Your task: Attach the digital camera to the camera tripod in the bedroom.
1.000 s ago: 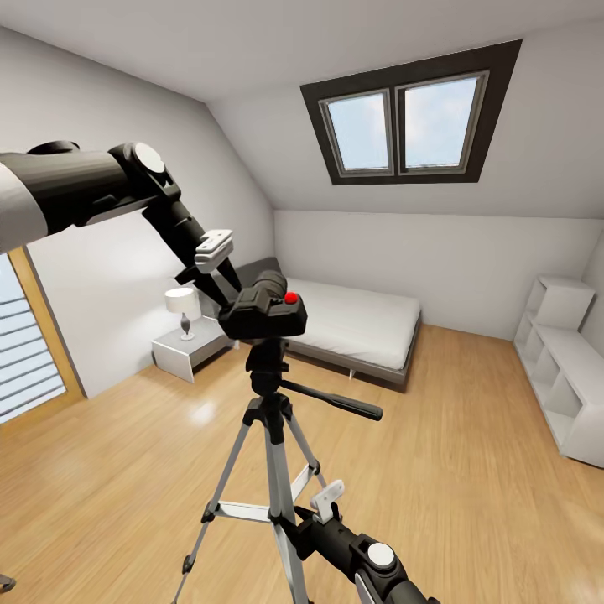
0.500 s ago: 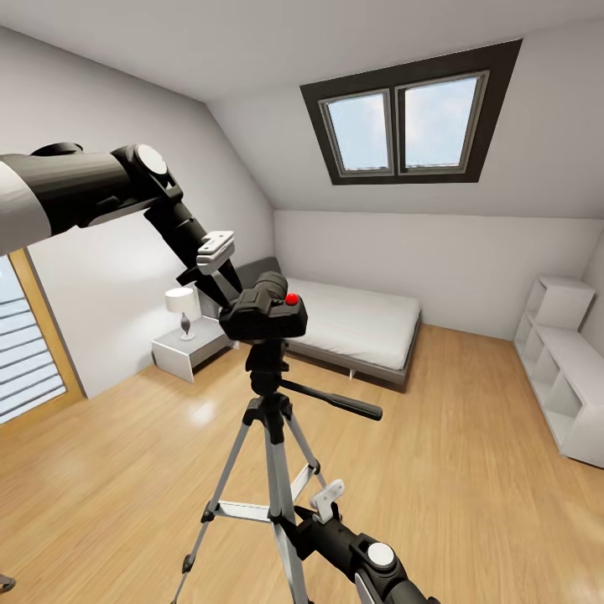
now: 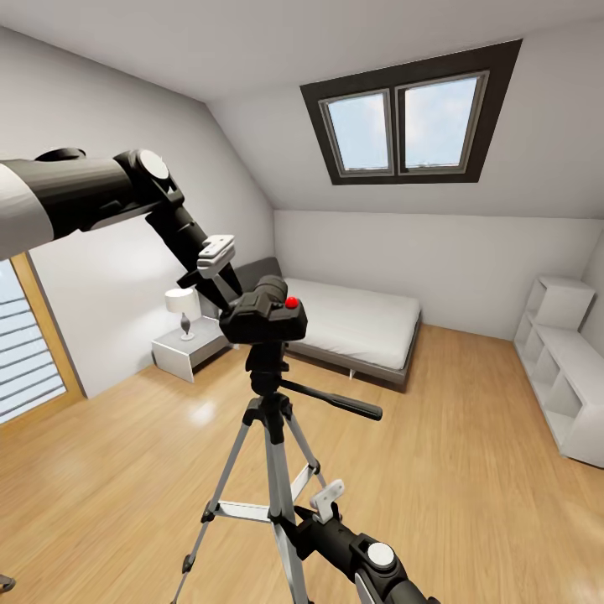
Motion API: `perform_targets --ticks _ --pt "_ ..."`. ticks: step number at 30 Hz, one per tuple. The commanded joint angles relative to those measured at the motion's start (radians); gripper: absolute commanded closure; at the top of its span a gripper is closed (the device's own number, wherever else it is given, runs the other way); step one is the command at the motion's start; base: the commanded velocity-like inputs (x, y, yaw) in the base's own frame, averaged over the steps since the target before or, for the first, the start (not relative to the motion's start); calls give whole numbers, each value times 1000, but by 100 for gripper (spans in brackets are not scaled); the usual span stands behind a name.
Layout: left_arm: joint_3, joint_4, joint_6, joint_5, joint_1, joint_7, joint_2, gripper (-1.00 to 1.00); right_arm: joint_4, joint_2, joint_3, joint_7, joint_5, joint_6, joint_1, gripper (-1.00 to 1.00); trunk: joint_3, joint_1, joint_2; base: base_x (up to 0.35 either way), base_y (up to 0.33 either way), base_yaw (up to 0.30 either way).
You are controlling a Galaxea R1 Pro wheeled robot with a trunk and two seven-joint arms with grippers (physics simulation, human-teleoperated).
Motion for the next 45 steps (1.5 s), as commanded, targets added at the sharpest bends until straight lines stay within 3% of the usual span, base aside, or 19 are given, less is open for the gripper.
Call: perform_targets --ticks 1,2,19,24,31,32,39,42,43,45 --pt "-6 -1 11 9 -1 -1 1 100 -2 0 0 4 -8 7 0 100 0 0 -1 0 0 0" --pt "-6 -1 11 9 0 -1 1 -100 -2 0 0 4 -8 7 0 100 0 0 -1 0 0 0" --pt "-6 -5 11 9 3 1 7 -100 -5 -1 0 6 -8 7 0 100 0 0 -1 0 0 0" --pt "-2 -4 11 10 3 2 19 -100 -5 -1 0 6 -8 7 0 100 0 0 -1 0 0 0" --pt "10 -2 12 12 2 5 83 -100 -5 -1 0 6 -8 7 0 100 0 0 -1 0 0 0" --pt "11 -1 15 12 2 6 109 -100 -5 -1 0 6 -8 7 0 100 0 0 -1 0 0 0" --pt "11 0 34 9 6 9 196 -100 -5 -1 0 6 -8 7 0 100 0 0 -1 0 0 0" --pt "10 0 40 7 14 10 217 -100 -5 -1 0 6 -8 7 0 100 0 0 -1 0 0 0" --pt "10 1 48 5 31 11 236 -100 -5 -1 0 6 -8 7 0 100 0 0 -1 0 0 0" --pt "10 3 53 2 59 12 251 -100 -5 -1 0 6 -8 7 0 100 0 0 -1 0 0 0"
